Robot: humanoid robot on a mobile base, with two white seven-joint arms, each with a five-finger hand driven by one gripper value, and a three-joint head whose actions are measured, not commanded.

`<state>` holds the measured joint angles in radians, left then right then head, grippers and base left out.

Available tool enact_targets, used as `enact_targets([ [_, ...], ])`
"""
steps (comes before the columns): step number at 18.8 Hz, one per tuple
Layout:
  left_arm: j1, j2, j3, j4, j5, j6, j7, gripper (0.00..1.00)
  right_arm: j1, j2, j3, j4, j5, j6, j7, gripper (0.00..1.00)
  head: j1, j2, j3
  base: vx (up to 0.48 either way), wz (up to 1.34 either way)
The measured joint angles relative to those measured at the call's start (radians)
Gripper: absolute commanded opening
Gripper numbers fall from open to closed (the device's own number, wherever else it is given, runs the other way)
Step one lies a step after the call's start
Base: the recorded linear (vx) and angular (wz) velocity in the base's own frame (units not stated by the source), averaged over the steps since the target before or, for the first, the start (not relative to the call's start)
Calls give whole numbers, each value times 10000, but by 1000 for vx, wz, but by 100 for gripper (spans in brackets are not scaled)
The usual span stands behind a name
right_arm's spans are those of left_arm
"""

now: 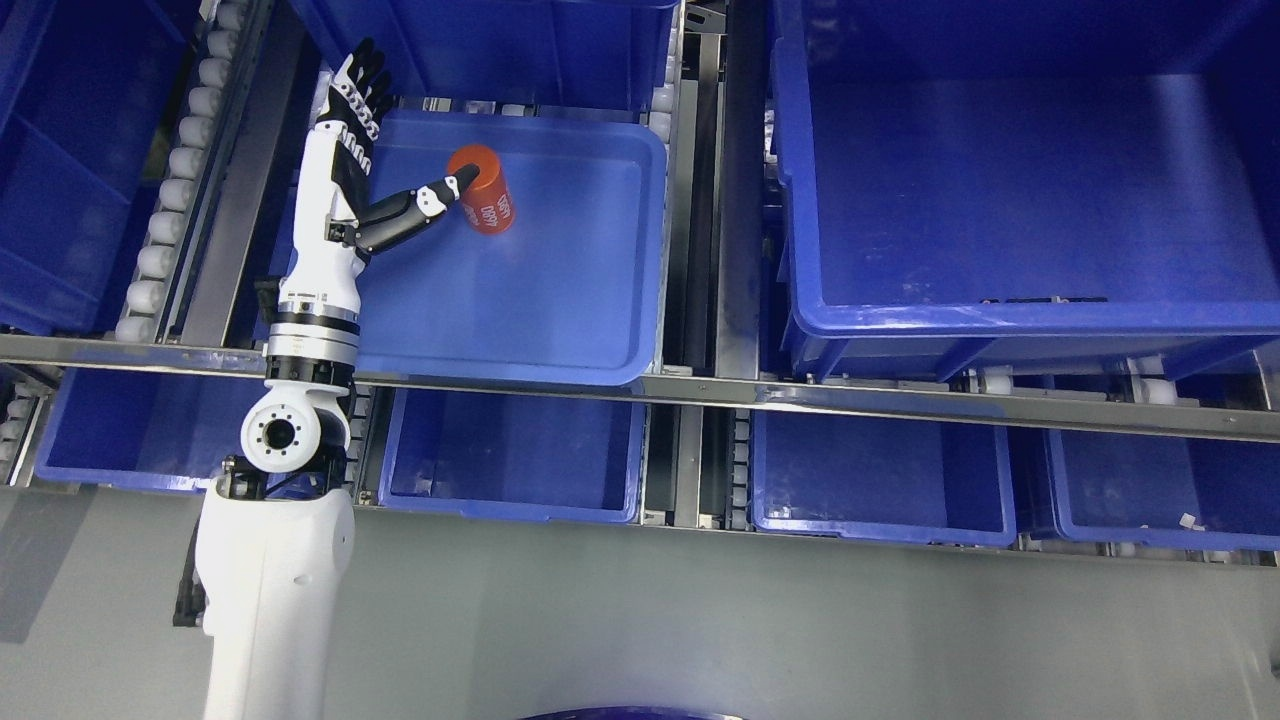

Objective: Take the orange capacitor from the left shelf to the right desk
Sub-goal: 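Reach the left hand toward the orange capacitor in the blue bin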

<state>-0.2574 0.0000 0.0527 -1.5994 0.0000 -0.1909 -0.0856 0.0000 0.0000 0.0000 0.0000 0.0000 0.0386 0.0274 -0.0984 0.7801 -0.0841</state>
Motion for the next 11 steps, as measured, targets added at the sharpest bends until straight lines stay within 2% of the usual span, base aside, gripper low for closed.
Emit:
enact_targets([
  [11,463,0,-35,-167,0,-170,-40,100,3,0,0,0,0,47,41,100,0,0,0,-4,8],
])
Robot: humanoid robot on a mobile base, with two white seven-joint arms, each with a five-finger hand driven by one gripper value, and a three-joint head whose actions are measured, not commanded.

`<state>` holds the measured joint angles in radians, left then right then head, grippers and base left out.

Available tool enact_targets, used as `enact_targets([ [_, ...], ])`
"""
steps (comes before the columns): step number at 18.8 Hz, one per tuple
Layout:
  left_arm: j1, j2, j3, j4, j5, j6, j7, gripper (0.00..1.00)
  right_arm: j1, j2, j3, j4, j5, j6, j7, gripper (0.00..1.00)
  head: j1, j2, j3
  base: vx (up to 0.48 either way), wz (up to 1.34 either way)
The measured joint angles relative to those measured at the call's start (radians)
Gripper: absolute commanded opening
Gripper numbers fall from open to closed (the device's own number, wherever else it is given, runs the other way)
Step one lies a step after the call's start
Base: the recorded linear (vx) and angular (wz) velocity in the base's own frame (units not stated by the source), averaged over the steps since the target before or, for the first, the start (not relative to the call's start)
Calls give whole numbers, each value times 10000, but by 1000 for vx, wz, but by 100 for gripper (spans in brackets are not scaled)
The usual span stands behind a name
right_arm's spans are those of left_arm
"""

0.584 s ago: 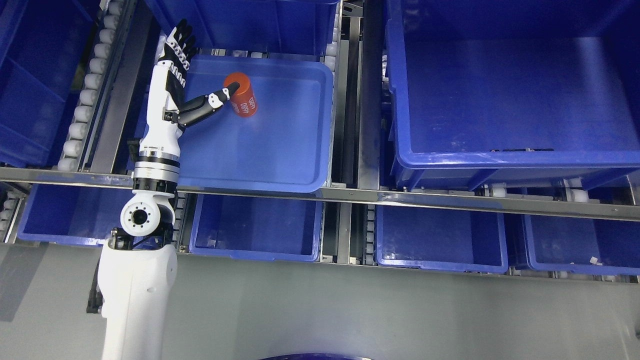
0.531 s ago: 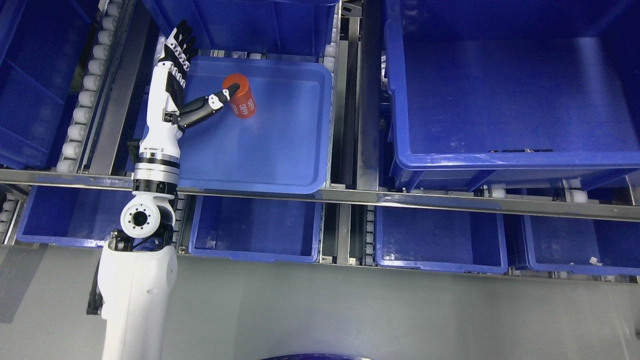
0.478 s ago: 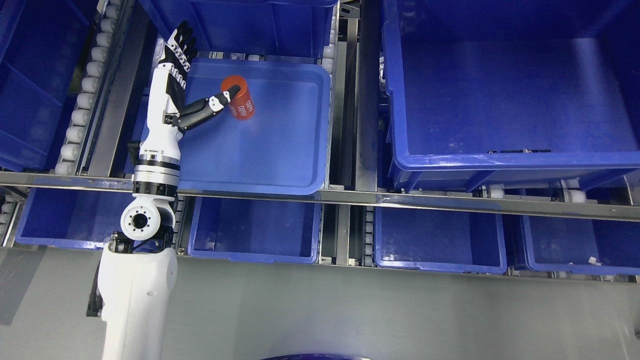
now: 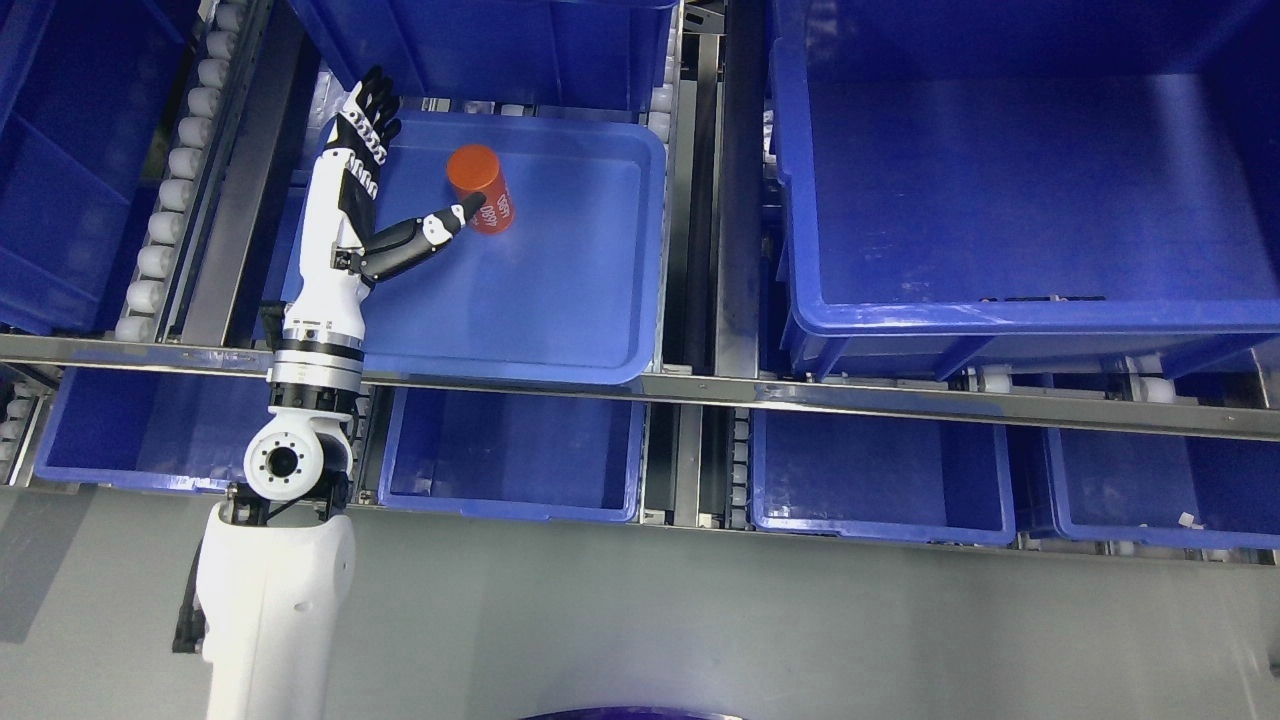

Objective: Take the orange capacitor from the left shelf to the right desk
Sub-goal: 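Reach the left hand toward the orange capacitor in the blue bin, then close the left hand fingers around the orange capacitor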

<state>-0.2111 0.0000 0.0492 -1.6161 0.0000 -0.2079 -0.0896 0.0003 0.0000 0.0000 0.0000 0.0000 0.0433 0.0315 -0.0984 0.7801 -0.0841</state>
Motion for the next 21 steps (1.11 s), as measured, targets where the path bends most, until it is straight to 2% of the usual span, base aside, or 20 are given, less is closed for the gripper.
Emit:
enact_targets([
  [10,-545,234,-223,710,0,1276,-845,99,-1,0,0,0,0,-59,2,100,0,0,0,0,0],
  [14,-1060,294,-308,1109,0,1464,-967,97,-1,0,0,0,0,-62,3,100,0,0,0,0,0],
  [21,-1647,395,-445,1789,0,1517,-1438,86,-3,0,0,0,0,-75,4,100,0,0,0,0,0],
])
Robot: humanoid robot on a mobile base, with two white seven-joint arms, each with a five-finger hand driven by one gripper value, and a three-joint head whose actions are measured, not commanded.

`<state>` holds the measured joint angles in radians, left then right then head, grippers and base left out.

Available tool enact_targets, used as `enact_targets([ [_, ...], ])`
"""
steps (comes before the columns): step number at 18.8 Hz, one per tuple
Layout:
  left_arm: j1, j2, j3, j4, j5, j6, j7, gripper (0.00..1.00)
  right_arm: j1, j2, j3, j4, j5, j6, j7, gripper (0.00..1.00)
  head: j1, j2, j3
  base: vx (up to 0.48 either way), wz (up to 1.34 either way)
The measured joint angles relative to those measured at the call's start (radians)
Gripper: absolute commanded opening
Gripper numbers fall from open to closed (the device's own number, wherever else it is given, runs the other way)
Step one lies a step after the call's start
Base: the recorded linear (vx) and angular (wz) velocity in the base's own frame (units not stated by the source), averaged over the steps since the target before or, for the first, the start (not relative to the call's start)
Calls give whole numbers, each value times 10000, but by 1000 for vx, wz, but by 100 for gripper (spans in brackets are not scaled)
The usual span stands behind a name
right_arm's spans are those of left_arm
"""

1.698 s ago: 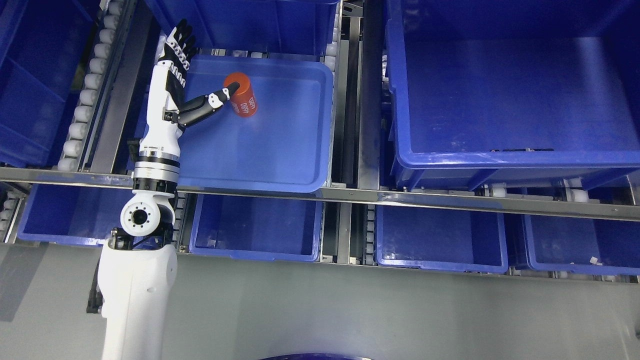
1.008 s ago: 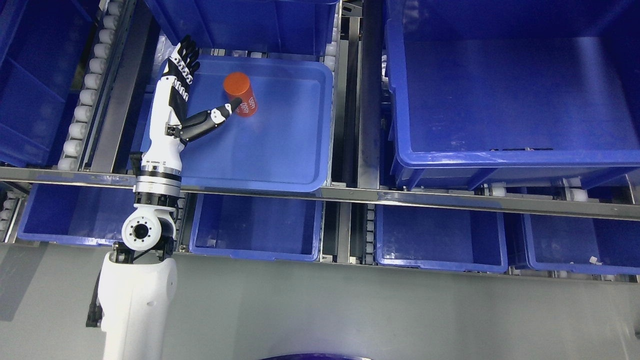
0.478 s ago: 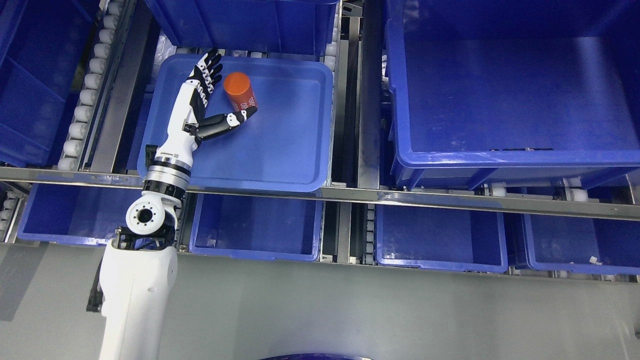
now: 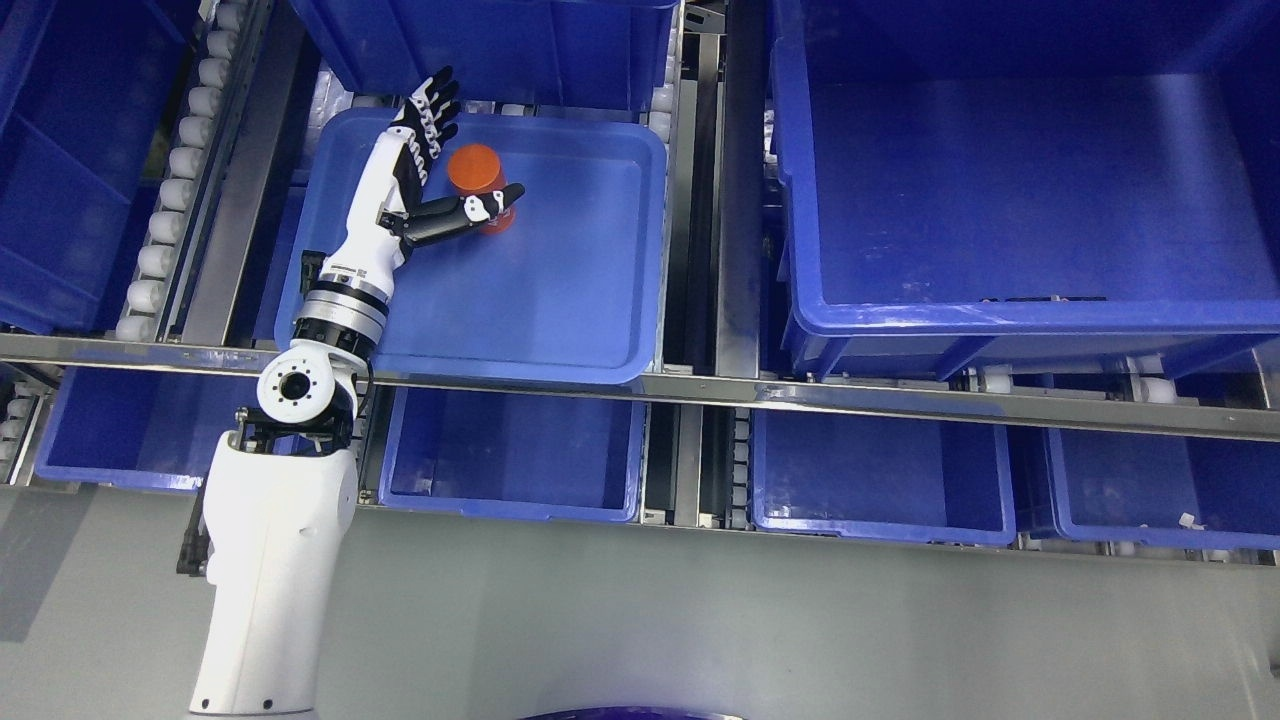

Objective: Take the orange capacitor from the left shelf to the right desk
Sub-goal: 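Close the left hand fingers around the orange capacitor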

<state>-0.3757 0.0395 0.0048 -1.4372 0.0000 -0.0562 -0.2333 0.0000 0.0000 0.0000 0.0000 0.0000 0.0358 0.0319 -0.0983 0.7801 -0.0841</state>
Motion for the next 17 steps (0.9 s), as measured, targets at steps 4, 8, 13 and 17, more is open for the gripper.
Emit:
enact_targets([
  [4,-57,33,-125,233,0,1,-644,77,0,0,0,0,0,-34,1,100,0,0,0,0,0],
  [8,-87,57,-99,401,0,16,-796,68,0,0,0,0,0,-13,1,100,0,0,0,0,0],
  [13,-101,87,-80,544,0,-54,-845,43,0,0,0,0,0,14,1,100,0,0,0,0,0],
  [17,-101,71,-72,637,0,-151,-994,30,0,0,-1,0,0,18,2,100,0,0,0,0,0],
])
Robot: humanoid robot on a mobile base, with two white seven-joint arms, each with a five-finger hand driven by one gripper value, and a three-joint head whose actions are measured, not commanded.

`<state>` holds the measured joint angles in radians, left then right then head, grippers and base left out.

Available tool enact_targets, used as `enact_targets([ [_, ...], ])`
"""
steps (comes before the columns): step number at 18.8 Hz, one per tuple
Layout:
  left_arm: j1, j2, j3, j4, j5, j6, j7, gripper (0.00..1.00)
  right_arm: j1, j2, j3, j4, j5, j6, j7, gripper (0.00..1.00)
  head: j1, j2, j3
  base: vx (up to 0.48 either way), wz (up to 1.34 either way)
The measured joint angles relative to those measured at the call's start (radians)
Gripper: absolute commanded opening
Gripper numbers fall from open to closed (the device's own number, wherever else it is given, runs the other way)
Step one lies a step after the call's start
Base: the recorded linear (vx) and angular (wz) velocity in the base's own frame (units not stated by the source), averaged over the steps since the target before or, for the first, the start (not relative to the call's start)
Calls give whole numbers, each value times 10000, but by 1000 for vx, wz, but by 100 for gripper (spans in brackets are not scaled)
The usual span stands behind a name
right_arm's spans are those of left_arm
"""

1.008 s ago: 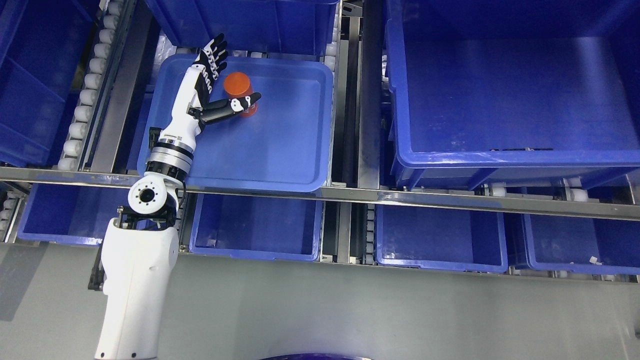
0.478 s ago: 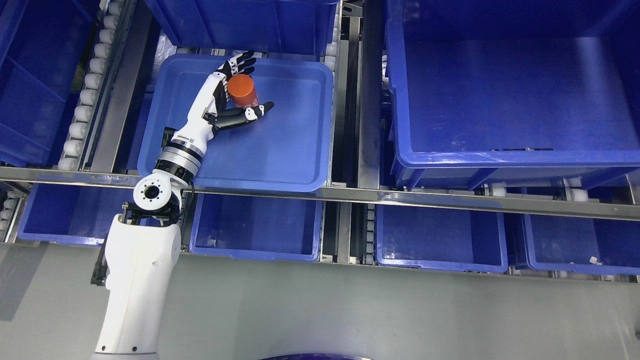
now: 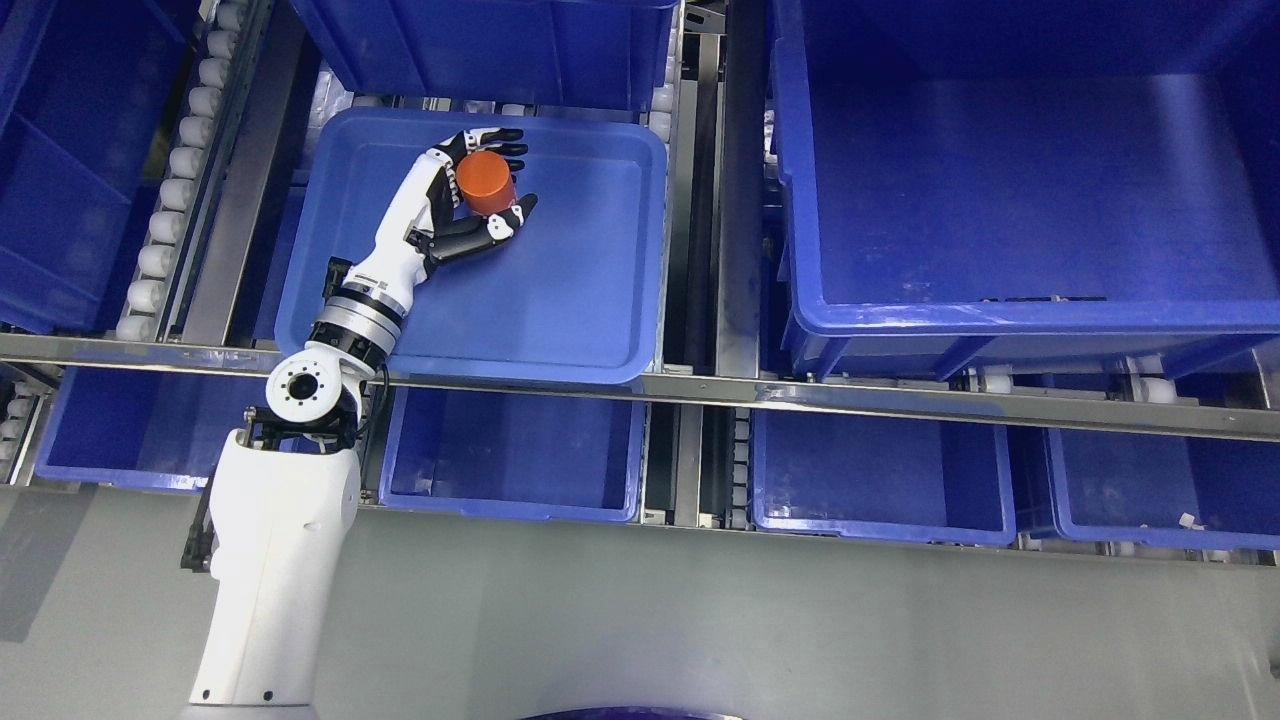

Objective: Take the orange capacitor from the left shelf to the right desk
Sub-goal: 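Close the left hand fingers around the orange capacitor, then lift the orange capacitor up out of the blue bin with the left hand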

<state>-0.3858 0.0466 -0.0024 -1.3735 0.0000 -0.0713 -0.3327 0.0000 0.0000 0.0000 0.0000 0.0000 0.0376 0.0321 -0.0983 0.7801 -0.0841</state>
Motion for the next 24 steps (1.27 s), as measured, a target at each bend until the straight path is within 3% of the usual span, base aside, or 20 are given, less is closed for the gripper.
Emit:
enact_targets([
  [2,7,-14,7,36,0,-150,-44,23,0,0,0,0,0,0,0,100,0,0,0,0,0],
  [4,19,-36,64,65,0,-213,-63,3,0,0,0,0,0,1,0,100,0,0,0,0,0],
  [5,22,-78,112,80,0,-290,-67,0,0,0,0,0,0,1,0,100,0,0,0,0,0],
  [13,207,-291,543,62,0,-1250,-77,0,0,0,1,0,0,7,1,100,0,0,0,0,0],
  [24,-12,-403,772,-1347,367,-2165,-70,1,1,0,0,0,0,27,6,100,0,0,0,0,0],
])
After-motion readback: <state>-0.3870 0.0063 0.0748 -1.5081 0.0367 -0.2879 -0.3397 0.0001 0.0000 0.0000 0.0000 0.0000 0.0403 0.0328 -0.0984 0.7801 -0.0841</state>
